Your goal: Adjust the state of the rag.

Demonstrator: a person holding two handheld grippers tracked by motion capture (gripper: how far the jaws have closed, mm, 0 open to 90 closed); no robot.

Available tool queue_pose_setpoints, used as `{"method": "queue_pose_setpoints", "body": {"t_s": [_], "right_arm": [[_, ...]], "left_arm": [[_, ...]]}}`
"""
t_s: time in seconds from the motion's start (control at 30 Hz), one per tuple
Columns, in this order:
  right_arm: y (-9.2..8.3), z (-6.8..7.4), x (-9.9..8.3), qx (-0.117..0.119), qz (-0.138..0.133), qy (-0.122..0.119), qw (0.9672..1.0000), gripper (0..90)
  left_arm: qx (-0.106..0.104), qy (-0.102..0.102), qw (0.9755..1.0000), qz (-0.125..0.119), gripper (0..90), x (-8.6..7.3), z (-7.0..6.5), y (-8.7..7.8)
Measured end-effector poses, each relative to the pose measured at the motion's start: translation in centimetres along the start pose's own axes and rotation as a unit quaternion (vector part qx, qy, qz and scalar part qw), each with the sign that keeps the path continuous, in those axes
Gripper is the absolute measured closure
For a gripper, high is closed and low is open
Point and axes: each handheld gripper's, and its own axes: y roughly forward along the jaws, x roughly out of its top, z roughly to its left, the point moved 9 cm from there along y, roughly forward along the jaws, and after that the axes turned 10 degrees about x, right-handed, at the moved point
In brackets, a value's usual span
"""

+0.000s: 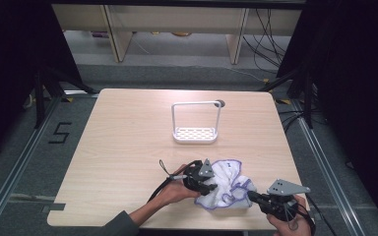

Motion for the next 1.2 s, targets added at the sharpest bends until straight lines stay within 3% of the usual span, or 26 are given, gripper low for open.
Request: {"method": "queue_pose_setpoints", "body": {"t_s": [0.03,0.1,0.13,0.23,0.3,0.37,0.43,0.47,0.5,0.63,0.67,0.73,0.77,0.8,0.83,0.87,0.93,0.97,1.0,1.1,1.13,1.17,1.2], "right_arm": [[0.0,0.0,0.0,0.002,0.001,0.001,1.0,89.2],[0.1,-0.2,-0.1,0.002,0.0,-0.002,1.0,89.2],[0.1,-0.2,0.0,0.0,-0.002,-0.002,1.0,89.2],[0.1,-0.3,0.1,0.0,-0.001,-0.001,1.0,89.2],[0.1,-0.1,0.4,0.001,-0.002,0.011,0.9999,89.2],[0.4,-0.3,1.2,0.001,-0.008,0.001,1.0,89.3],[0.9,-0.4,2.2,0.005,-0.011,-0.018,0.9998,89.3],[1.3,-0.3,2.8,0.008,-0.01,-0.026,0.9996,89.3],[1.6,-0.2,3.4,0.011,-0.01,-0.031,0.9994,89.3],[2.8,0.2,5.4,0.018,-0.016,-0.042,0.9989,89.4],[4.0,0.3,6.9,0.022,-0.018,-0.061,0.9977,89.3],[4.6,0.5,7.3,0.026,-0.017,-0.062,0.9976,89.3],[5.7,0.6,7.8,0.03,-0.016,-0.077,0.9965,89.3],[6.0,0.7,7.7,0.032,-0.011,-0.072,0.9968,89.3],[6.0,0.7,7.7,0.032,-0.011,-0.072,0.9968,89.3],[6.5,1.1,7.0,0.038,-0.001,-0.06,0.9975,89.3],[6.7,1.4,5.9,0.038,0.011,-0.063,0.9972,89.2],[6.7,1.4,5.9,0.038,0.011,-0.063,0.9972,89.2],[6.7,1.6,4.4,0.036,0.028,-0.062,0.997,89.3],[6.5,1.7,3.2,0.033,0.042,-0.054,0.9971,89.1],[6.3,1.7,2.7,0.029,0.045,-0.055,0.997,89.0],[5.6,1.7,1.5,0.019,0.051,-0.054,0.9971,87.4],[5.5,1.7,1.1,0.017,0.05,-0.046,0.9975,85.2]], "left_arm": [[-0.001,0.008,1.0,0.002,70.1,0.0,0.0,0.0],[-0.004,-0.001,1.0,-0.004,80.2,0.2,-0.3,0.1],[-0.002,0.015,0.9999,0.003,83.8,0.1,-0.2,0.0],[0.004,0.023,0.9997,-0.006,85.8,0.2,-0.1,-0.5],[0.014,0.006,0.9994,-0.031,85.9,0.7,0.4,-2.0],[0.03,0.007,0.9988,-0.039,86.0,0.6,1.3,-3.7],[0.04,-0.007,0.9976,-0.055,86.1,0.5,1.8,-5.2],[0.049,-0.002,0.9971,-0.057,86.1,0.2,2.3,-6.0],[0.052,-0.013,0.9968,-0.059,86.2,0.0,2.6,-6.8],[0.073,-0.024,0.995,-0.063,86.1,-0.9,3.7,-8.6],[0.081,-0.029,0.9945,-0.061,86.2,-1.6,4.0,-9.4],[0.098,-0.034,0.9929,-0.058,86.1,-2.7,4.4,-10.6],[0.103,-0.04,0.9921,-0.06,86.0,-3.3,4.4,-11.0],[0.1,-0.066,0.9905,-0.068,86.1,-4.6,4.0,-11.6],[0.1,-0.066,0.9905,-0.068,86.0,-4.6,4.0,-11.6],[0.087,-0.079,0.9919,-0.049,86.0,-6.8,2.9,-11.7],[0.074,-0.073,0.994,-0.034,85.8,-8.2,1.8,-11.2],[0.074,-0.073,0.994,-0.034,85.7,-8.2,1.8,-11.2],[0.063,-0.084,0.9941,-0.029,85.6,-8.7,0.9,-10.8],[0.056,-0.07,0.9959,-0.014,85.3,-9.1,0.3,-10.5],[0.051,-0.073,0.996,-0.012,85.3,-9.1,0.1,-10.2],[0.037,-0.089,0.9953,-0.012,83.7,-8.9,-0.6,-10.1],[0.029,-0.078,0.9965,-0.007,82.4,-9.0,-0.7,-10.1]]}}
